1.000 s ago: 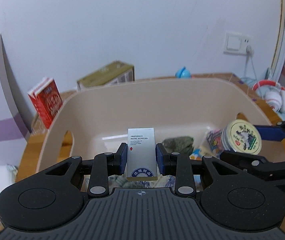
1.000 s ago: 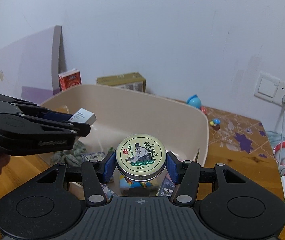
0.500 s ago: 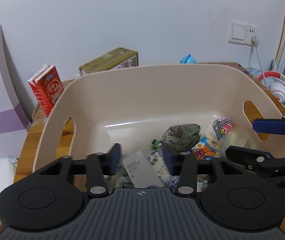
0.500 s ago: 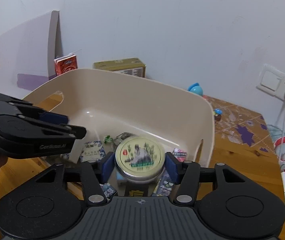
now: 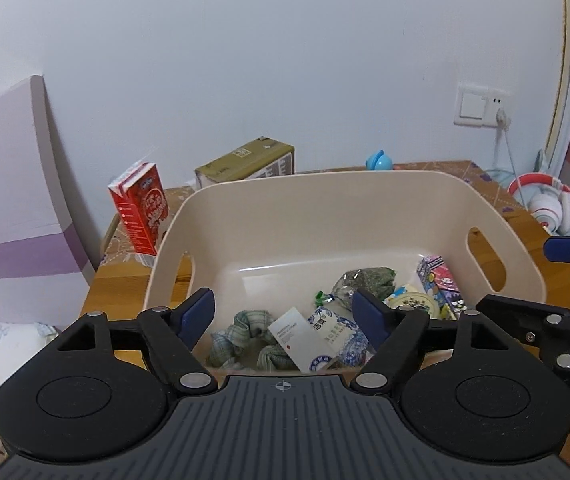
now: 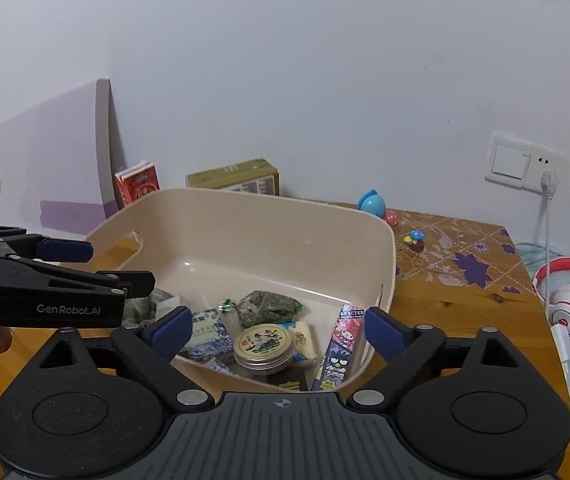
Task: Organize objects
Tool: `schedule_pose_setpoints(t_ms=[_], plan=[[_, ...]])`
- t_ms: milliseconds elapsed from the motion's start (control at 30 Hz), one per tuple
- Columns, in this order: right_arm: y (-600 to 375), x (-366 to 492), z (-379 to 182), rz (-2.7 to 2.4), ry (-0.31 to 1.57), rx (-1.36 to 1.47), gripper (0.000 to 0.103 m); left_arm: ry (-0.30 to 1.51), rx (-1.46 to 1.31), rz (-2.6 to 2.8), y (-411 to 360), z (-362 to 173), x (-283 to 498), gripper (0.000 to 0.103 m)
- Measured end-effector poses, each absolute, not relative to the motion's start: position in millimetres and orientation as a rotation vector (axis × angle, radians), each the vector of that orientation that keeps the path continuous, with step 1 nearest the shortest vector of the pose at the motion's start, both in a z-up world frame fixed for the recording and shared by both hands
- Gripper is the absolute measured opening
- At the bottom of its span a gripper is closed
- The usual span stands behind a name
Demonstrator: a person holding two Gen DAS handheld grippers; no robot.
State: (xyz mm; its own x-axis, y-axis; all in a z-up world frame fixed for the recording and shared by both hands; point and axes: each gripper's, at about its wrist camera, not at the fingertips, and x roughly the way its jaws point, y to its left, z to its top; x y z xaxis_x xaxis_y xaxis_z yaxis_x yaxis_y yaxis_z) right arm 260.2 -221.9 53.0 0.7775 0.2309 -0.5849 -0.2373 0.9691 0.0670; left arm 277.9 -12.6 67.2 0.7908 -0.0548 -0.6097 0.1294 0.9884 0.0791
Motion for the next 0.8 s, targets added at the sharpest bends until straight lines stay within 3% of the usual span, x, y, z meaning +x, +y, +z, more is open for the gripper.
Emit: schedule_pose_setpoints(t_ms=[167,800], plan=[[-221,239,63,0.245,0.607,-0.026,0.103,0.651,0.128,-0.103,-10,70,253,0.080],[-228,162,73,0.202,0.557,-0.028,0.103,0.614,0.123,-0.099,10,88,152,0.084]])
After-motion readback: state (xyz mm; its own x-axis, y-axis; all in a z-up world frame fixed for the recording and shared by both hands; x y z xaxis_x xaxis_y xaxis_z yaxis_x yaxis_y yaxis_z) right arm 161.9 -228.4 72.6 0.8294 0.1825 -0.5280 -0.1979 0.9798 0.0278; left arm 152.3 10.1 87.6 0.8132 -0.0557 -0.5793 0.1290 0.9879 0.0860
